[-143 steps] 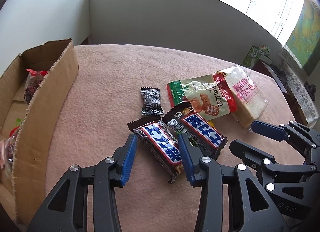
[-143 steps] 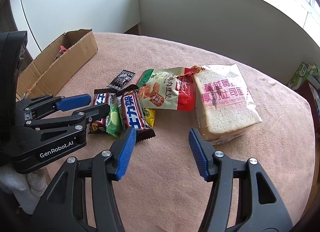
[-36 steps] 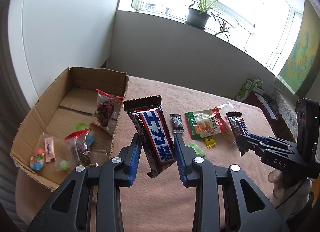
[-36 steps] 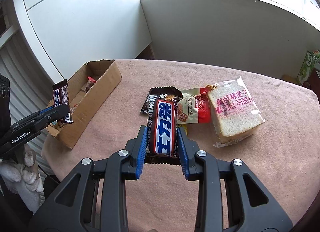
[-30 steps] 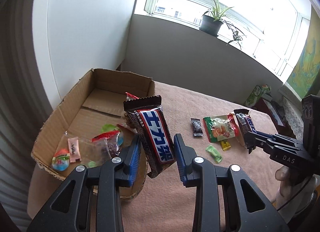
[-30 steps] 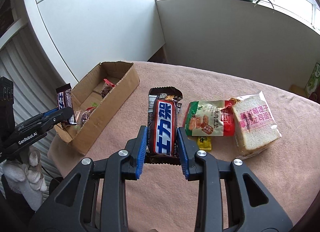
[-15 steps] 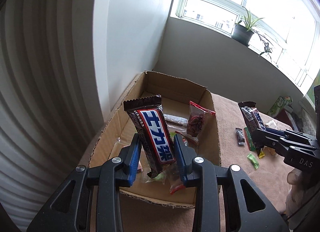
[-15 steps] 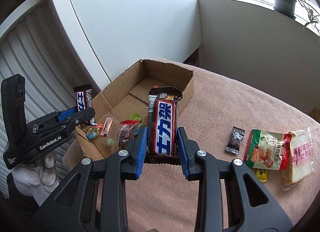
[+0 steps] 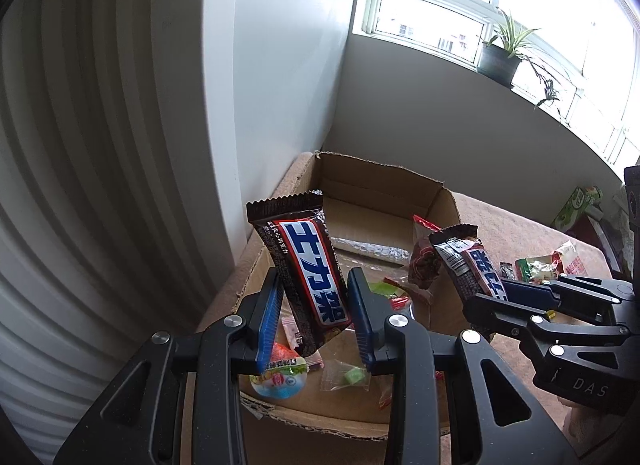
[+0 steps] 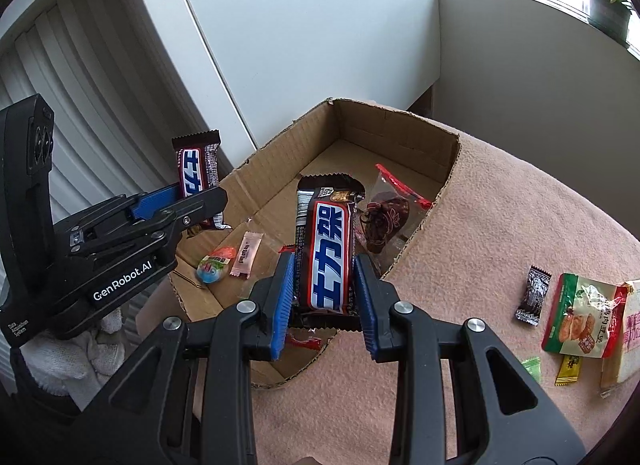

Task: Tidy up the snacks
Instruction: 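Carry both candy bars over the box and open both grippers to drop them, then move the right gripper to the sliced-bread bag and close on it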

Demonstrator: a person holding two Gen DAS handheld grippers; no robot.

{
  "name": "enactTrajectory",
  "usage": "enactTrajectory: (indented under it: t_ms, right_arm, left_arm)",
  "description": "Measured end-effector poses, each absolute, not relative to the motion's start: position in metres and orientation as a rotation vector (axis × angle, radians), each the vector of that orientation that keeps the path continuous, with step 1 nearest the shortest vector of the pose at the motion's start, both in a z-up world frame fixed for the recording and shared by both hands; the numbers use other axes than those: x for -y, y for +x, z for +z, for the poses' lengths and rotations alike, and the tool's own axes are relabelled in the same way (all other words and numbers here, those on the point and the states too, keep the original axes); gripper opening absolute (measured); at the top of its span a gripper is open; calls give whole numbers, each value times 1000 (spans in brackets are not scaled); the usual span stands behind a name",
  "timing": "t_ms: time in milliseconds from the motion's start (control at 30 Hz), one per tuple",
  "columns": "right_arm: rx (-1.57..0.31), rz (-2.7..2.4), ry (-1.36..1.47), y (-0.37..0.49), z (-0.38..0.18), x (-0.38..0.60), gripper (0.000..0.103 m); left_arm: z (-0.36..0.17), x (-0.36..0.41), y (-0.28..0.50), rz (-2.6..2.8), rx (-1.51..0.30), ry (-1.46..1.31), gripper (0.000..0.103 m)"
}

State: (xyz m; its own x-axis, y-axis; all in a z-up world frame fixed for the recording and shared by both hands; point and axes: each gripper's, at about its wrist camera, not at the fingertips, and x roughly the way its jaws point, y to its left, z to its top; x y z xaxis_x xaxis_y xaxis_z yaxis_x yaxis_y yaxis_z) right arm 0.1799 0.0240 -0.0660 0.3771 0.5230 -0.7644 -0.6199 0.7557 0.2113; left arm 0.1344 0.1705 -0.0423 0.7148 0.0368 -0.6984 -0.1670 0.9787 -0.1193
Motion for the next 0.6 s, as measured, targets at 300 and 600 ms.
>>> enactTrajectory:
  t_ms: [300,600]
  right_arm:
    - [-891,721,-132,173,-65,-27,76]
    - [-885,682,-120,162,-66,7,76]
  left_arm:
    - [-45,-174,135,132,-787,-180,36]
    - [-41,-173,131,136,-763,-202,46]
